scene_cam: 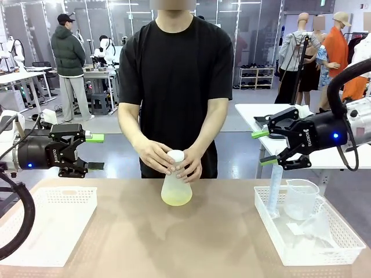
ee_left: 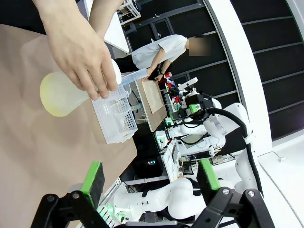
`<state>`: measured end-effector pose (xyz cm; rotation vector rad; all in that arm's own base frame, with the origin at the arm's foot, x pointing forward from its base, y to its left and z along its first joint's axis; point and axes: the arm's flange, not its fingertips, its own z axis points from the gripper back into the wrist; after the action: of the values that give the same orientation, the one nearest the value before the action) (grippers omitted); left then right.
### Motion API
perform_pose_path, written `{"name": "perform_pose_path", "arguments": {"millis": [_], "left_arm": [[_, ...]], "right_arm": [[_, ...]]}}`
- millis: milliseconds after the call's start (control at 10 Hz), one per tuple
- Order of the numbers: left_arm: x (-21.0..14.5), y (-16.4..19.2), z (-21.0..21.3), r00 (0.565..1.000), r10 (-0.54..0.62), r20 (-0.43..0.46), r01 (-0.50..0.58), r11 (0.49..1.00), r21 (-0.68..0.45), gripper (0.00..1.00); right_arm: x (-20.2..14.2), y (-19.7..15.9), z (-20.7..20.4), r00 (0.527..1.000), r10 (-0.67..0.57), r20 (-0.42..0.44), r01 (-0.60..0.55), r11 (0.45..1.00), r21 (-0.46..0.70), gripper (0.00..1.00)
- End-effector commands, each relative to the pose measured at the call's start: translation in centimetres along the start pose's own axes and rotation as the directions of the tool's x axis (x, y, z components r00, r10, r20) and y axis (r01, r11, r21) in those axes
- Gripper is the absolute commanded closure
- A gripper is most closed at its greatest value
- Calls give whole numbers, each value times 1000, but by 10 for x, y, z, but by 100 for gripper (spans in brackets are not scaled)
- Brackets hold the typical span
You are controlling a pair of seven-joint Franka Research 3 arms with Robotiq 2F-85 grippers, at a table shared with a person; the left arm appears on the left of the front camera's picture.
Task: Prepare the solutions needed for the experiment.
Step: When the human places the Big flask in the center of the table, pick up the Big flask and place it in the left Organizing basket.
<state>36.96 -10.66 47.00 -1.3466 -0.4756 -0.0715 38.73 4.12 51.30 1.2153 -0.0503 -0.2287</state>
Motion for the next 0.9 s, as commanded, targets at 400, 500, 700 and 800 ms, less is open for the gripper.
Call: {"name": "perform_pose_path", "arguments": {"millis": [400, 500, 700, 800], "left_arm": [[0, -3, 3, 1000, 1, -9, -1, 1000, -1, 0], [0, -3, 3, 1000, 1, -9, -1, 1000, -1, 0], [0, -3, 3, 1000, 1, -9, -1, 1000, -1, 0], [0, -3, 3, 1000, 1, -9, -1, 1000, -1, 0]], "right_arm": [[20, -21, -5, 996, 89, -17, -85, 984, 159, 30], [21, -21, -5, 996, 83, -27, -78, 985, 154, 30], [23, -19, -7, 994, 57, -95, -43, 988, 145, 30], [17, -22, -6, 998, 62, -33, -57, 987, 148, 30]]}}
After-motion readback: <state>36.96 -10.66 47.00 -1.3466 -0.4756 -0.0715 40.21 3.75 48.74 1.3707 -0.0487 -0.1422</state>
